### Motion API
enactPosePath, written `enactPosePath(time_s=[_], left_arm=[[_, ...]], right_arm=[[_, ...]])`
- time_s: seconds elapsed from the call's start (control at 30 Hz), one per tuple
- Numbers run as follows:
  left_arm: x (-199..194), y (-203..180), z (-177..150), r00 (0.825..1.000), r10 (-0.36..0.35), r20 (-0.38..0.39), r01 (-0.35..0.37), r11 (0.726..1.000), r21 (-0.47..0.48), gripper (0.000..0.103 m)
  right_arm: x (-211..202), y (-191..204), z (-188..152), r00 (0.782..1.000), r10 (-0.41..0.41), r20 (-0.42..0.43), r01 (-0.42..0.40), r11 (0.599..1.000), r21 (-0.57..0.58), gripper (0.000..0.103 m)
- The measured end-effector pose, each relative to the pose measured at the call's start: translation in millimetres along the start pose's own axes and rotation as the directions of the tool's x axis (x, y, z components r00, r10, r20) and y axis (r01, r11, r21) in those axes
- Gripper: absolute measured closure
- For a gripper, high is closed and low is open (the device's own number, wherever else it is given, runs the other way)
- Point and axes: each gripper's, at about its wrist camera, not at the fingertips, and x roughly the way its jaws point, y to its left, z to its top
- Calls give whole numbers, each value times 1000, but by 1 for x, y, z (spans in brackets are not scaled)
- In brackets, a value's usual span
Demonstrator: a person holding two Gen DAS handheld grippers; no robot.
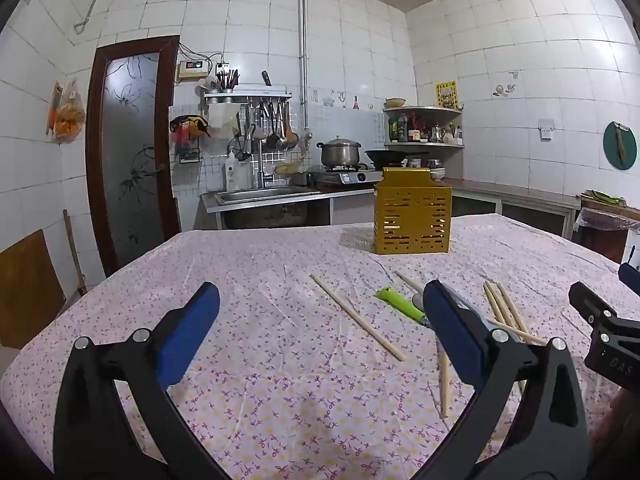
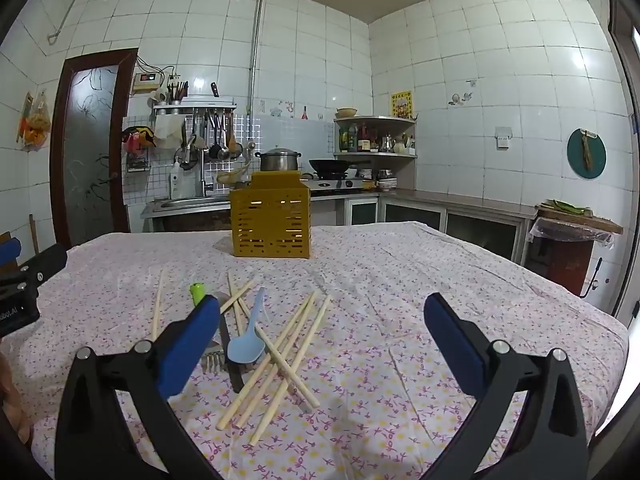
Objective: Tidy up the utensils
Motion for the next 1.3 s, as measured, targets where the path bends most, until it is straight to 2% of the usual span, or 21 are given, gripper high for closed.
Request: enactPosePath(time_s=[0.3,1.3], left_arm=[[8,0,4,999,-1,-33,0,1000,-10,5],[10,3,1,999,-11,-36,11,1000,-8,5]], right_arm=[[-3,-9,5,1000,-6,-5,6,1000,12,4],[-8,-1,10,1000,-22,20,22,1000,-16,4]])
